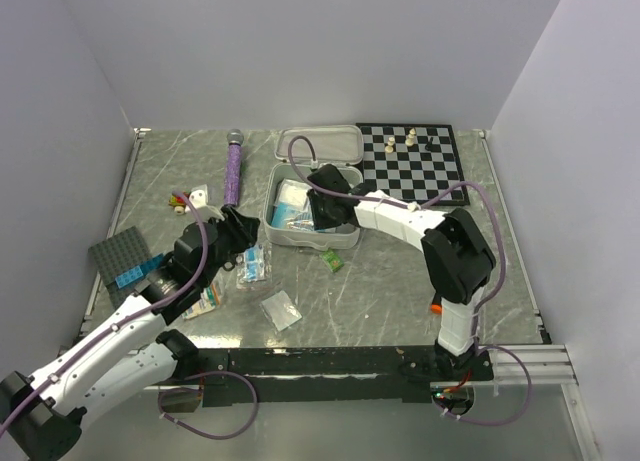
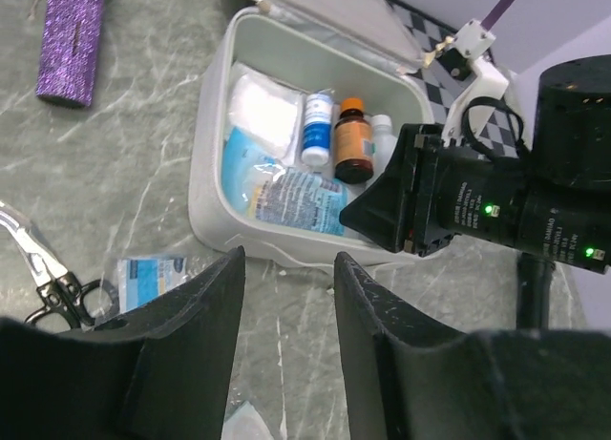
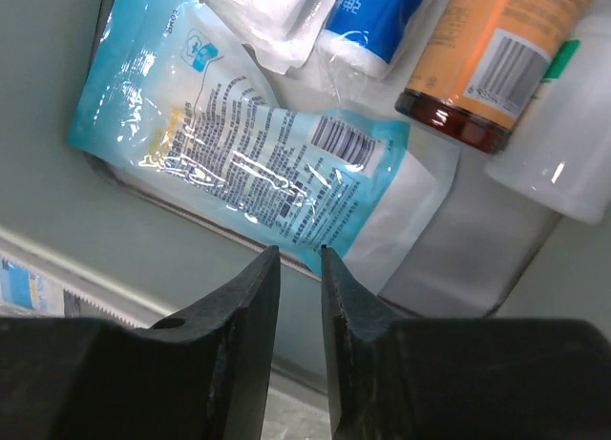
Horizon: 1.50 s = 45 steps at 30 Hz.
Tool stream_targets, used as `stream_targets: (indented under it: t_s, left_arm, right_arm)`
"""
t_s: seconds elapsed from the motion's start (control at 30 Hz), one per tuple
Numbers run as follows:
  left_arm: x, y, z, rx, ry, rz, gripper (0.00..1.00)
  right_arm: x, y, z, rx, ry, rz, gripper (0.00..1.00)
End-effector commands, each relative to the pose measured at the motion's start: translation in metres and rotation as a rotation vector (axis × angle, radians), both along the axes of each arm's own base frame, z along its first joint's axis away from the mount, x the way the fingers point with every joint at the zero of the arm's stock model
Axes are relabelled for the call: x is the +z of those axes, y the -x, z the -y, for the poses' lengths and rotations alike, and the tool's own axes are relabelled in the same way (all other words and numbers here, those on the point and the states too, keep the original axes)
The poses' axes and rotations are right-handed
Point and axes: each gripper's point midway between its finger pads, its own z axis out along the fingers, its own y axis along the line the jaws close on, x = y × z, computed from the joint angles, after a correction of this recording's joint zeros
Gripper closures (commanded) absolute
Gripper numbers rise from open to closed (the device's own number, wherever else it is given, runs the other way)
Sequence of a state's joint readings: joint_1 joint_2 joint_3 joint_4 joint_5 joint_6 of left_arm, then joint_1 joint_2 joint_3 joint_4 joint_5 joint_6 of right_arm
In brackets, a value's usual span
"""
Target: Organize the medicine kit
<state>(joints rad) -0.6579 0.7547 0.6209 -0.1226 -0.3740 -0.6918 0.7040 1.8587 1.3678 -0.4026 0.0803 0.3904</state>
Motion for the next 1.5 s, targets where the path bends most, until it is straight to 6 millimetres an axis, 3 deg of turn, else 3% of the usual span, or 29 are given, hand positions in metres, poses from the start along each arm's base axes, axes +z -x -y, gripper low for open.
stream_targets:
  t_s: [0.0,0.37,0.63,0.77,0.83,0.93,1.03,1.1,1.17,1.33,1.47]
  left_arm:
    - [-0.007,-0.002,-0.008,0.057,0.011,-0.02,0.52]
    - [-0.011,-0.004,-0.01,0.058,-0.037,-0.014,0.5]
    - [-0.014,-0.004,-0.008,0.048,-0.041,-0.024,0.5]
    - [-0.013,-0.003,-0.01,0.056,-0.03,-0.023,0.5]
    - [-0.011,-0.002,-0.012,0.066,-0.019,-0.02,0.5]
    - [-0.004,0.0,-0.017,0.082,-0.005,-0.004,0.49]
    - [-0.002,0.002,-0.02,0.093,0.007,0.001,0.48]
    - [-0.004,0.003,-0.021,0.1,0.011,-0.003,0.48]
    - [-0.006,0.004,-0.023,0.111,0.024,-0.006,0.46]
    - [-0.016,0.004,-0.028,0.164,0.078,-0.032,0.43]
    - [-0.027,0.005,-0.028,0.197,0.133,-0.084,0.48]
  right_arm:
    - [0.014,-0.017,-0.019,0.029,-0.046,0.043,0.7]
    - [-0.017,-0.015,-0.029,0.083,-0.016,-0.028,0.71]
    - [-0.017,0.003,-0.041,0.152,-0.075,-0.062,0.7]
    - [0.009,-0.003,-0.037,0.114,-0.098,0.004,0.65]
    - [0.036,-0.009,-0.033,0.088,-0.11,0.065,0.59]
    - [0.075,-0.022,-0.01,-0.006,-0.086,0.162,0.47]
    - [0.119,-0.017,0.01,-0.038,-0.116,0.257,0.34]
    - [0.133,-0.005,0.022,-0.041,-0.131,0.286,0.31]
    - [0.128,0.015,0.031,-0.026,-0.141,0.269,0.29]
    - [0.072,0.083,0.042,0.099,-0.166,0.158,0.19]
    - [0.031,0.121,0.055,0.149,-0.129,0.097,0.08]
